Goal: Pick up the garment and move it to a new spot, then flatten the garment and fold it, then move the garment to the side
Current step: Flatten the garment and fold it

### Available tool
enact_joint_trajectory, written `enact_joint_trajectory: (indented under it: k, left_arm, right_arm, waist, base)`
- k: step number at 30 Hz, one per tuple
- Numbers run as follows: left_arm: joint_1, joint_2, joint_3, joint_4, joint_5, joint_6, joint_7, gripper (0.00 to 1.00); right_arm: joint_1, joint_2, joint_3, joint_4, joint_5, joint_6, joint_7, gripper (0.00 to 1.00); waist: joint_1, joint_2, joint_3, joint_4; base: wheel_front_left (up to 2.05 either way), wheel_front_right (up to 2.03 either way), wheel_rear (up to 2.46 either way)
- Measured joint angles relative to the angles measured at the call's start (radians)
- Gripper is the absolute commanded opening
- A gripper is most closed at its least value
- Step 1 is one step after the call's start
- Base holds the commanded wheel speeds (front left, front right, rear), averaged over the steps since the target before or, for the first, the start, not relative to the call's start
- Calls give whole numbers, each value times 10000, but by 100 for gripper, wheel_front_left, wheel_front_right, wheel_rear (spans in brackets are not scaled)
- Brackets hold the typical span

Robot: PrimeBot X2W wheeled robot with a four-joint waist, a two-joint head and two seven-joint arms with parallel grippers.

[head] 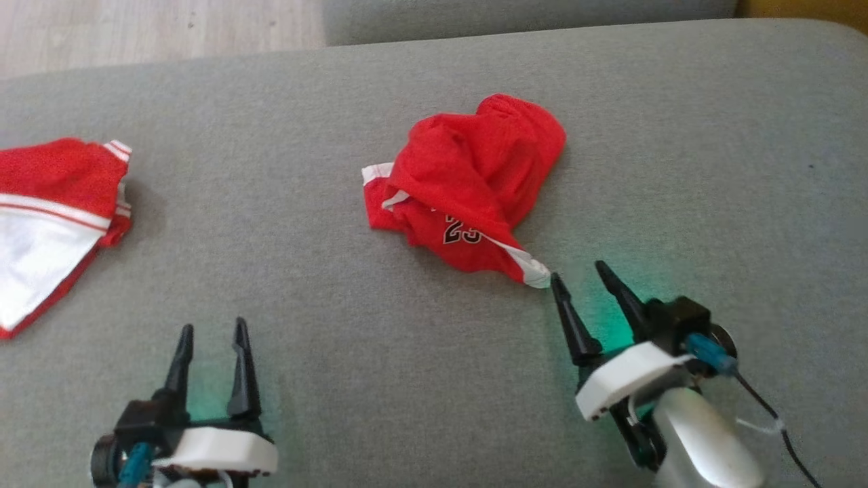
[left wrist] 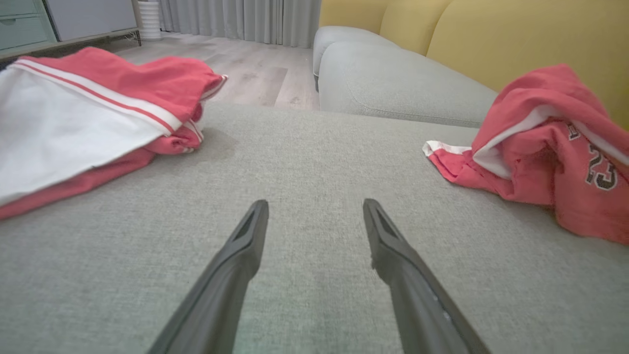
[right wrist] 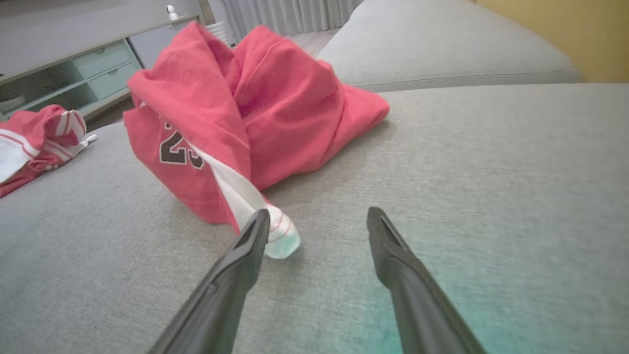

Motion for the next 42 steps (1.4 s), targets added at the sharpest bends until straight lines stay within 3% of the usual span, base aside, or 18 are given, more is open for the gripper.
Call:
enact_joint_trajectory:
  k: [13, 14, 15, 16, 17, 22, 28, 32, 37, 42]
  left_arm:
    - [-86, -15, -654, 138, -307, 98, -8, 100]
    - [-103, -15, -656, 140, -307, 100, -8, 100]
    - [-126, -15, -656, 140, -309, 102, -8, 100]
    - [-189, -15, -654, 138, -318, 107, -8, 100]
    - [-208, -15, -654, 134, -318, 107, -8, 100]
    - [-209, -17, -652, 134, -405, 109, -8, 100]
    - [-198, -15, -686, 174, -476, 109, -8, 100]
    - [-156, -15, -809, 293, -548, 188, -8, 100]
    - [-144, -17, -1087, 382, -616, 190, -8, 100]
    - [-72, -17, -1360, 431, -815, 199, -8, 100]
  right_arm:
    - [-1446, -52, 1116, 2067, -27, 0, 10, 100]
    - [-1462, -52, 1156, 2148, -27, 0, 10, 91]
    - [-1469, -52, 1185, 2209, -27, 0, 10, 72]
    - [-1484, -58, 1229, 2303, 4, 0, 10, 42]
    - [-1488, -65, 1229, 2268, 17, 0, 10, 0]
    - [-1607, -353, 675, 1223, 59, 0, 12, 0]
    - [-2201, -1421, -529, -675, -209, 0, 12, 0]
    - [-3518, -2180, -633, -1517, -433, 0, 12, 0]
    - [-5474, -2794, 253, -1532, -437, 0, 25, 0]
    - [-7124, -2638, 1860, -1016, -347, 0, 234, 0]
  waist:
    - [1, 0, 318, 709]
    - [1, 0, 329, 731]
    - [0, 0, 340, 748]
    - [1, 0, 350, 761]
    - [0, 0, 353, 761]
    - [0, 0, 328, 707]
    - [0, 0, 66, 613]
    - [0, 0, -183, 575]
    - [0, 0, -384, 664]
    - [0, 0, -472, 925]
  base:
    - [0, 0, 0]
    - [0, 0, 0]
    - [0, 0, 0]
    - [0, 0, 0]
    - [0, 0, 0]
    - [0, 0, 0]
    - [0, 0, 0]
    - [0, 0, 0]
    - [0, 0, 0]
    - [0, 0, 0]
